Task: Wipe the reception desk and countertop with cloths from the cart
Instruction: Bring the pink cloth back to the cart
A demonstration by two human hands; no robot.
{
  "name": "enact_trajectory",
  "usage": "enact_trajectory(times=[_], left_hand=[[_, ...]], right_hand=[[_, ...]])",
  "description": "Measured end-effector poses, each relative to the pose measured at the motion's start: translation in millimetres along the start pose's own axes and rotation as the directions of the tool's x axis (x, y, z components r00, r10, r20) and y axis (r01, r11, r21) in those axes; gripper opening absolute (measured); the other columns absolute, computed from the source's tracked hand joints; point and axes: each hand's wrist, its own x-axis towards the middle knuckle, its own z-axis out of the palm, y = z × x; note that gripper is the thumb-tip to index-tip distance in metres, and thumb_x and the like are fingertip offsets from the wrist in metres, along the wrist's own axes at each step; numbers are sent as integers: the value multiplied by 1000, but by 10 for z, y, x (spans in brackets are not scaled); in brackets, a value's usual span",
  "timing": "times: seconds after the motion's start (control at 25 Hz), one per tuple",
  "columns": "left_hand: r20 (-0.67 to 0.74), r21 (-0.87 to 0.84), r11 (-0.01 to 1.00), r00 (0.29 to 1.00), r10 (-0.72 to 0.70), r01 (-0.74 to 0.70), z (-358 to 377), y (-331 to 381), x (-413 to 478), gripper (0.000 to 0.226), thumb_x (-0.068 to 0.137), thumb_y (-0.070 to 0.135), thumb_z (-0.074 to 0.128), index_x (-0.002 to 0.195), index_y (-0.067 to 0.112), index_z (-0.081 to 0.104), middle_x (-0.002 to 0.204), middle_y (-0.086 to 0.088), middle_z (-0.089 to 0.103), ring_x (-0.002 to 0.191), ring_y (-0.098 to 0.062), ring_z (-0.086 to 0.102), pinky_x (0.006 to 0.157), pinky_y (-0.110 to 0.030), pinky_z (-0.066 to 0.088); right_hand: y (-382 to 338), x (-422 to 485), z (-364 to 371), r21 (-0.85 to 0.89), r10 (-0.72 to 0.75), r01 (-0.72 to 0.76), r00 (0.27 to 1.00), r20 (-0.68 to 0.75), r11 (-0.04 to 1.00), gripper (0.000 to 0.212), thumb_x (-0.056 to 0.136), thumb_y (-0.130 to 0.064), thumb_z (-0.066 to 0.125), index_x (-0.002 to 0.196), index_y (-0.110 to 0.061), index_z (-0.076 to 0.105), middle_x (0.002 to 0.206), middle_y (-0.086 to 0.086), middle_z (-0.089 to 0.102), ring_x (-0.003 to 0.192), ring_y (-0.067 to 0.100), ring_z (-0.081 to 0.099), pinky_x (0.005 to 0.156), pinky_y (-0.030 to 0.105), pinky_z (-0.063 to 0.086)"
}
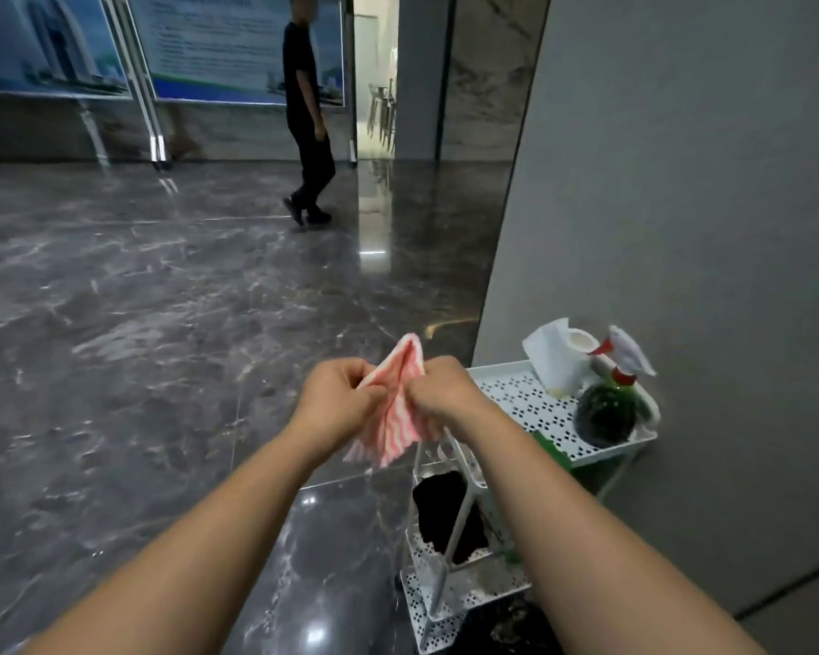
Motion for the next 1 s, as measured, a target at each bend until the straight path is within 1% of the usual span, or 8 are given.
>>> enact_trajectory(times=[0.12,0.2,0.28,0.36,0.4,0.56,0.76,1.0], left_hand=[[-136,216,968,977,162,-130,239,136,182,19,81,9,65,69,24,63,68,7,65,65,-13,59,61,-28,46],[-219,327,935,951,217,-138,377,213,308,12,83,19,63,76,29,63,77,11,67,74,-13,61,64,-31,50],[-261,423,900,938,228,-101,565,168,448,5,83,24,62,81,29,61,85,11,67,82,-15,61,65,-34,49],[-244,479,877,956,163,-28,802,-14,523,3,83,24,60,83,27,59,92,7,66,88,-19,60,64,-32,44],[-221,493,870,969,114,10,922,-149,525,3,84,24,59,83,27,58,93,6,66,90,-20,60,64,-31,42],[-163,502,861,987,3,80,1325,-662,485,5,84,28,59,81,25,55,90,7,64,88,-20,61,65,-33,47],[-100,499,865,995,-2,52,1556,-799,420,3,82,25,58,81,23,56,84,7,63,80,-20,60,63,-33,49],[16,518,853,996,-88,67,1613,-775,451,23,81,21,56,66,28,40,76,7,59,81,-26,60,59,-30,39]], right_hand=[[193,125,-396,-143,-51,27,985,-164,989,17,89,-20,55,79,-19,70,88,8,71,85,31,67,69,33,51],[325,245,-639,-341,-196,88,935,-297,936,16,94,-28,53,93,-24,69,91,2,71,80,27,61,61,28,42],[501,417,-763,-507,-309,108,891,-332,855,23,99,-29,48,116,-30,63,106,3,71,90,28,61,64,30,42],[749,576,-722,-586,-327,105,900,-288,804,36,100,-19,43,133,-30,53,121,4,66,105,29,61,79,34,47],[890,622,-655,-604,-334,117,906,-261,789,38,99,-17,42,134,-29,52,122,2,65,108,27,60,81,33,46],[1414,776,-381,-570,-321,194,938,-130,798,18,98,-28,46,112,-29,58,107,-4,68,93,20,62,62,24,33],[1667,755,-345,-613,-354,308,934,50,728,38,97,-21,43,132,-33,53,107,1,70,96,25,64,73,30,42],[1698,820,-380,-606,-320,341,936,146,719,31,93,-25,47,120,-33,60,106,3,70,97,29,63,74,32,44]])
